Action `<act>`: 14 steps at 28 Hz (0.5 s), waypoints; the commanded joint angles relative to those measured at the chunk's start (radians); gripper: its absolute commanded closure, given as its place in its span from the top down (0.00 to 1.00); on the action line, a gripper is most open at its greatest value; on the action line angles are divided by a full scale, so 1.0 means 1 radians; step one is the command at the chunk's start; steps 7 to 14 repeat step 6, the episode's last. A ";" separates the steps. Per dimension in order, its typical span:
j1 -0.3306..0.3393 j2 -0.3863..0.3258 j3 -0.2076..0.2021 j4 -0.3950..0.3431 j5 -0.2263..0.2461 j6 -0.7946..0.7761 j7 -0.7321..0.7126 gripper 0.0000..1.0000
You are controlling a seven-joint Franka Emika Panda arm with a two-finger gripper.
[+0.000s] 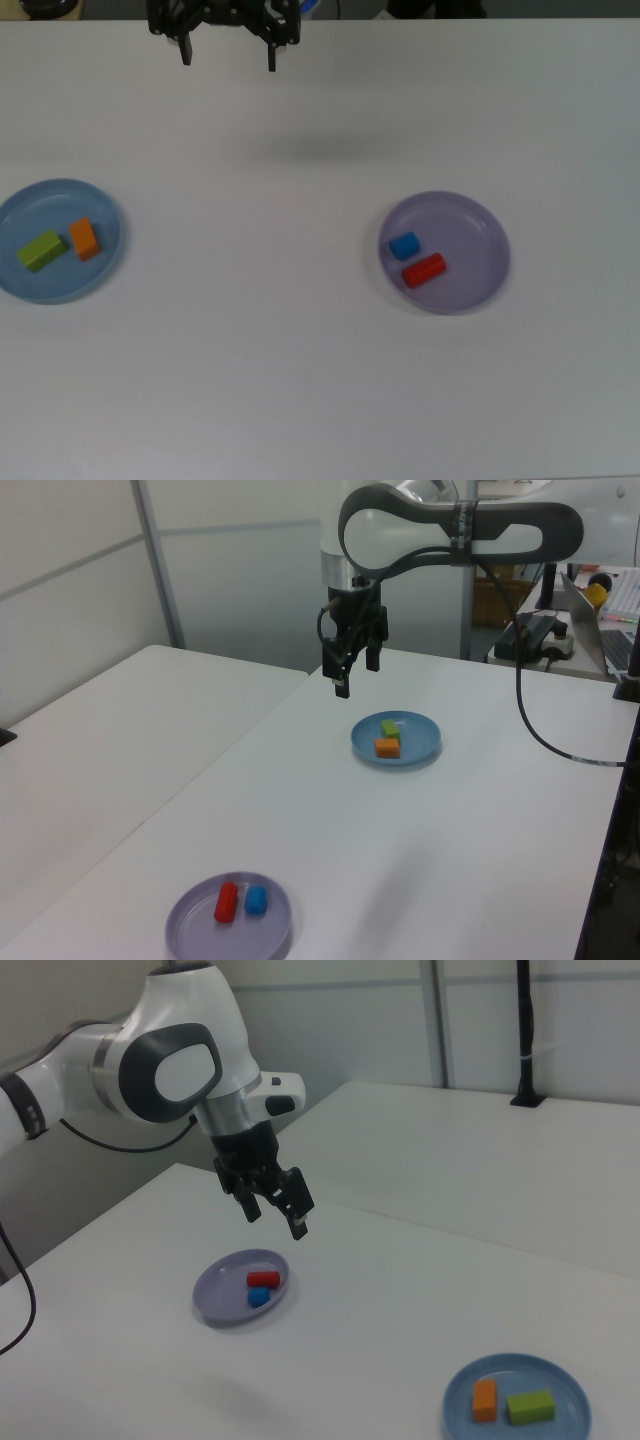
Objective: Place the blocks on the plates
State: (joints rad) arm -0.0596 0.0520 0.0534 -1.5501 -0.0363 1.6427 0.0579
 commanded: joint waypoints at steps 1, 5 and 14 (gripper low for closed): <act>0.003 0.000 -0.010 0.008 0.001 -0.020 -0.016 1.00; 0.001 -0.003 -0.014 0.008 0.001 -0.021 -0.016 1.00; -0.002 -0.003 -0.014 0.008 0.001 -0.021 -0.016 1.00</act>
